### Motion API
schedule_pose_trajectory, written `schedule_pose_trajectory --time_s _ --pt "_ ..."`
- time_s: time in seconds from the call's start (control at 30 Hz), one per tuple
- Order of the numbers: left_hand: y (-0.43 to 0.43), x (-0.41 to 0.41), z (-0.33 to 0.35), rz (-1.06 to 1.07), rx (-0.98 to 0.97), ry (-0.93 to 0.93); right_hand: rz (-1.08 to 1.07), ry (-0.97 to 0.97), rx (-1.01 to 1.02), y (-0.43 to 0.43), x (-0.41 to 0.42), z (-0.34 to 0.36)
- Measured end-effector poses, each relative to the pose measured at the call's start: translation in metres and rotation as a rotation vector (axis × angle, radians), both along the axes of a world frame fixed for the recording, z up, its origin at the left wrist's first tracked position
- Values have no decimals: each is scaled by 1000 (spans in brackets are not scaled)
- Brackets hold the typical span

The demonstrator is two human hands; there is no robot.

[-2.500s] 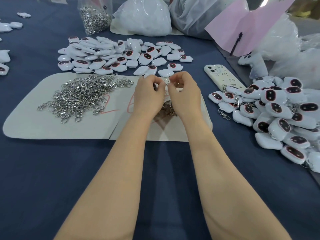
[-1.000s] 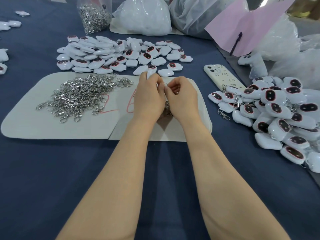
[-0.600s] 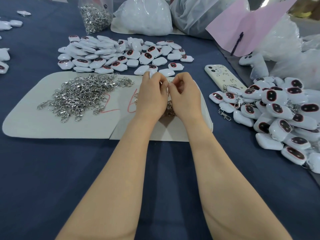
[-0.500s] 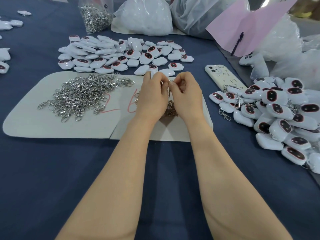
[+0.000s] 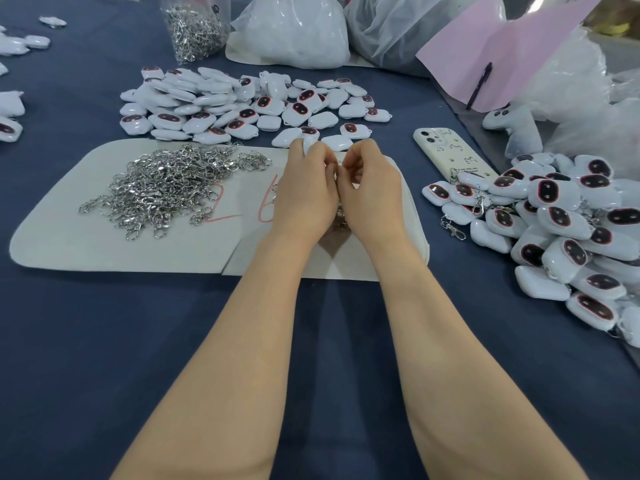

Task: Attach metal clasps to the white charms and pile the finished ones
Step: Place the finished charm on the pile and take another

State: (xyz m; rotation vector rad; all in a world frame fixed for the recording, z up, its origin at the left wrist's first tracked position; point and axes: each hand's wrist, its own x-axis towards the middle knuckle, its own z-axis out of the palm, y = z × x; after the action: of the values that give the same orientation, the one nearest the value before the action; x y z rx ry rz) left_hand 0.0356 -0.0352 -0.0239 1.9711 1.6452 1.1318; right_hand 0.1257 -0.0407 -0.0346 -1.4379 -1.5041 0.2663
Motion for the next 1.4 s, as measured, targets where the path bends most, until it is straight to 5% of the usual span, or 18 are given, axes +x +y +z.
schedule_pose_trajectory --time_s 0.27,0.5,0.77,1.4 --pt "0 -2 -1 -4 39 42 10 2 -50 2 3 1" --pt "6 -2 -4 -11 46 -131 58 486 -237 2 8 7" --pt "5 -1 -2 -43 34 -179 142 644 -315 0 10 13" --pt "4 -2 -4 -34 -8 27 22 42 -110 -1 4 12"
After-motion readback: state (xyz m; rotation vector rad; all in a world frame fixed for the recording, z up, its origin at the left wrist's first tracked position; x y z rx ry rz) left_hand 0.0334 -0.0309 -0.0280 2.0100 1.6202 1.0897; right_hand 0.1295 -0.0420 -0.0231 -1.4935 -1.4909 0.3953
